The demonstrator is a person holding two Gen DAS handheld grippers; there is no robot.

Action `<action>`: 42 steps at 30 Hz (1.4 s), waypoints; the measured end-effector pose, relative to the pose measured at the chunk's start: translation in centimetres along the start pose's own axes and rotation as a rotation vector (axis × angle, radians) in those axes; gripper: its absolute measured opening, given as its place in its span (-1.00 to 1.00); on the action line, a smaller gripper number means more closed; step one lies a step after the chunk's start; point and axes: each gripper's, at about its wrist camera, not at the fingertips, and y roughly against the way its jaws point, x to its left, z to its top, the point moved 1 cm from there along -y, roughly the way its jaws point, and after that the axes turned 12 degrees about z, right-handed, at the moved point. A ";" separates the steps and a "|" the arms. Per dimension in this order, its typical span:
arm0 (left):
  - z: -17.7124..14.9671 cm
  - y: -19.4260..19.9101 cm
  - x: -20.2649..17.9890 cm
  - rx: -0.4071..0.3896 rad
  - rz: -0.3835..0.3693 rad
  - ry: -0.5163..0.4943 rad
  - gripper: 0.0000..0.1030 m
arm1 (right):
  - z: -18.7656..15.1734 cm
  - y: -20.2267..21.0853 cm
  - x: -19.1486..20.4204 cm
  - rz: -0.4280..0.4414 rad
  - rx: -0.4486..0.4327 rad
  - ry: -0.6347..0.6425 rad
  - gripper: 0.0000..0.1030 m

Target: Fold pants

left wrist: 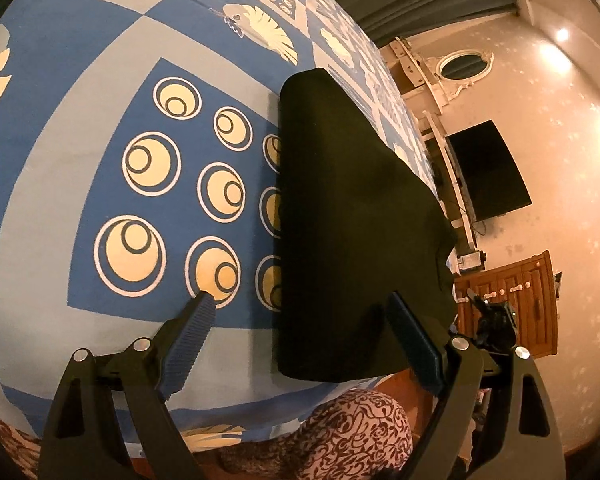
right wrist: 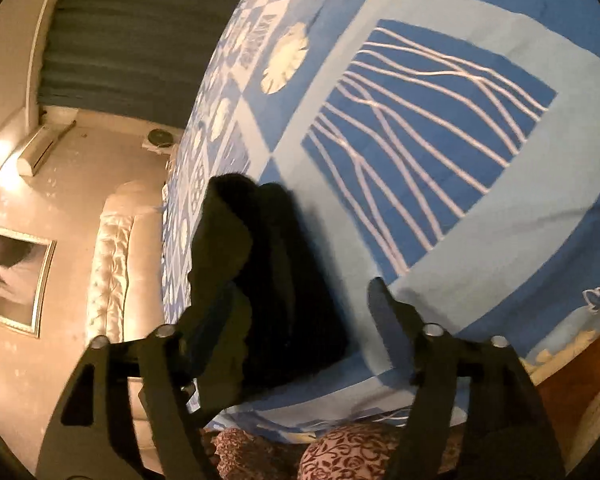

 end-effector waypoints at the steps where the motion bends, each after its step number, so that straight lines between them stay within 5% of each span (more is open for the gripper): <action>1: 0.0 -0.1 0.0 0.000 -0.001 -0.002 0.68 | 0.0 -0.3 0.3 -0.005 0.011 0.015 0.49; 10: 0.1 -0.7 -0.2 0.002 -0.023 0.011 0.68 | -2.1 -4.4 0.2 -0.031 0.140 0.032 0.51; 17: -0.1 -1.1 -0.4 0.012 -0.069 0.037 0.69 | -2.6 -4.3 -1.1 0.036 0.141 -0.002 0.49; 19: -0.2 -1.3 -0.8 0.015 -0.068 0.029 0.69 | -2.5 -4.5 -1.0 0.026 0.154 0.009 0.11; 20: -0.2 -1.4 -0.9 0.015 -0.067 0.025 0.69 | -2.5 -4.7 -1.2 0.020 0.166 0.013 0.07; 42: -0.9 -2.4 -2.8 -0.028 -0.007 -0.042 0.70 | -2.2 -3.7 -3.7 0.116 0.149 0.005 -0.14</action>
